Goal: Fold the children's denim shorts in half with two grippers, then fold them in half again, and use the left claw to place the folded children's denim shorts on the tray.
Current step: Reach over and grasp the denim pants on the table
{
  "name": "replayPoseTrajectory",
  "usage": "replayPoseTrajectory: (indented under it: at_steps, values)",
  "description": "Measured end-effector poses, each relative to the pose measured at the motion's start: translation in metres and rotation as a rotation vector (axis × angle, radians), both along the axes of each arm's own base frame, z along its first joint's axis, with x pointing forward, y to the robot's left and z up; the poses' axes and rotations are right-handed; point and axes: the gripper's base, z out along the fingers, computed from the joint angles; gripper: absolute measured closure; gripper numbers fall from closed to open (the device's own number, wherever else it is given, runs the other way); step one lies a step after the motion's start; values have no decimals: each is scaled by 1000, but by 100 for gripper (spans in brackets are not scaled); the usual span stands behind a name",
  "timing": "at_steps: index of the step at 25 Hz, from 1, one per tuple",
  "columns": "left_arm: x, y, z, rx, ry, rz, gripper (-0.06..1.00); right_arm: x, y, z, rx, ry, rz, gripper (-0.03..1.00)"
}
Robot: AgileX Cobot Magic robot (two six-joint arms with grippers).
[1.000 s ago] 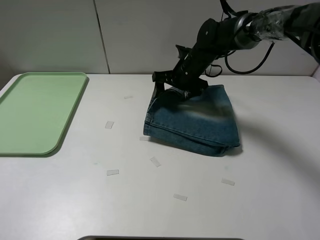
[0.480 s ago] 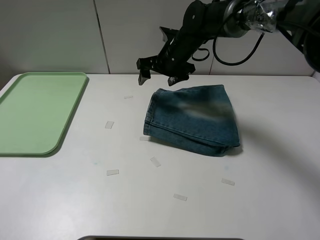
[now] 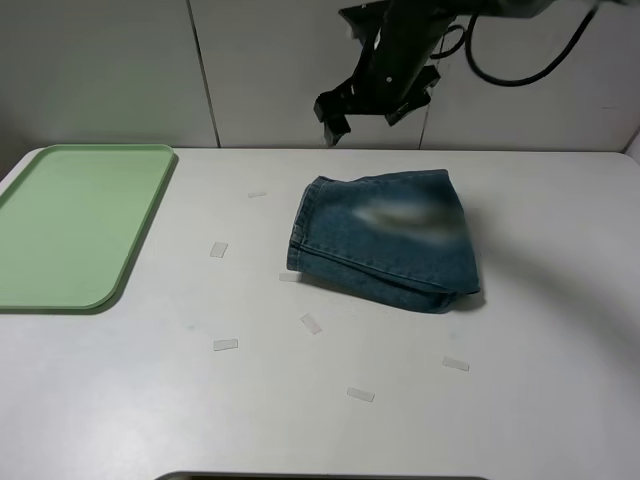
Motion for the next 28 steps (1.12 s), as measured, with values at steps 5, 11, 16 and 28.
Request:
replayPoseTrajectory:
  at_steps: [5,11,16,28]
  values:
    - [0,0,0,0,0,0,5,-21,-36,21,3,-47,-39,27]
    - [0,0,0,0,0,0,5,-62,-93,42,-16,-78,-109,27]
    - [0,0,0,0,0,0,5,-107,-150,69,-17,-143,-228,27]
    - [0,0,0,0,0,0,5,-253,-247,108,23,-409,-601,27]
